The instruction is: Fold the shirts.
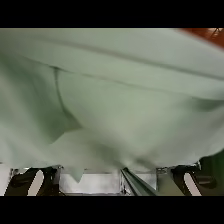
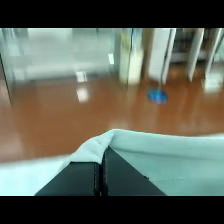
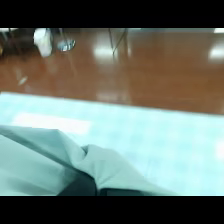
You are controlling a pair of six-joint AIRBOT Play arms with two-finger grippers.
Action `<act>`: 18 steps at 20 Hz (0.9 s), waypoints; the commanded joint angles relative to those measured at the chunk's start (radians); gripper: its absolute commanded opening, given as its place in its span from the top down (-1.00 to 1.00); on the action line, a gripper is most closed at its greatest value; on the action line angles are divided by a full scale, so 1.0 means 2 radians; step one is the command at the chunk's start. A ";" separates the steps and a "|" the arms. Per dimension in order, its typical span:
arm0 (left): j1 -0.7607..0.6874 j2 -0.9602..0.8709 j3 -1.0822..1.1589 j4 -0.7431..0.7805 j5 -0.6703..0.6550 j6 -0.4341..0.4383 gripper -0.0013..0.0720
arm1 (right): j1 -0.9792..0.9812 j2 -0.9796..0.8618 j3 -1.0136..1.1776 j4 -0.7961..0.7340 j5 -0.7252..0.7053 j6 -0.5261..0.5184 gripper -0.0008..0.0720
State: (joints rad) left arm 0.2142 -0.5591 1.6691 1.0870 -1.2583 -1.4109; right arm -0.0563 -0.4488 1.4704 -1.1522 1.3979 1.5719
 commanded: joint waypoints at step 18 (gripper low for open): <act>-0.043 -0.490 -0.183 -0.231 0.189 0.026 -0.43 | -0.016 -0.587 -0.006 0.176 -0.291 -0.051 -0.16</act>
State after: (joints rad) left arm 0.1307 -1.4170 1.1892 0.6792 -0.7391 -1.3510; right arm -0.0692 -1.4864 1.3422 -0.9298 0.8093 1.4673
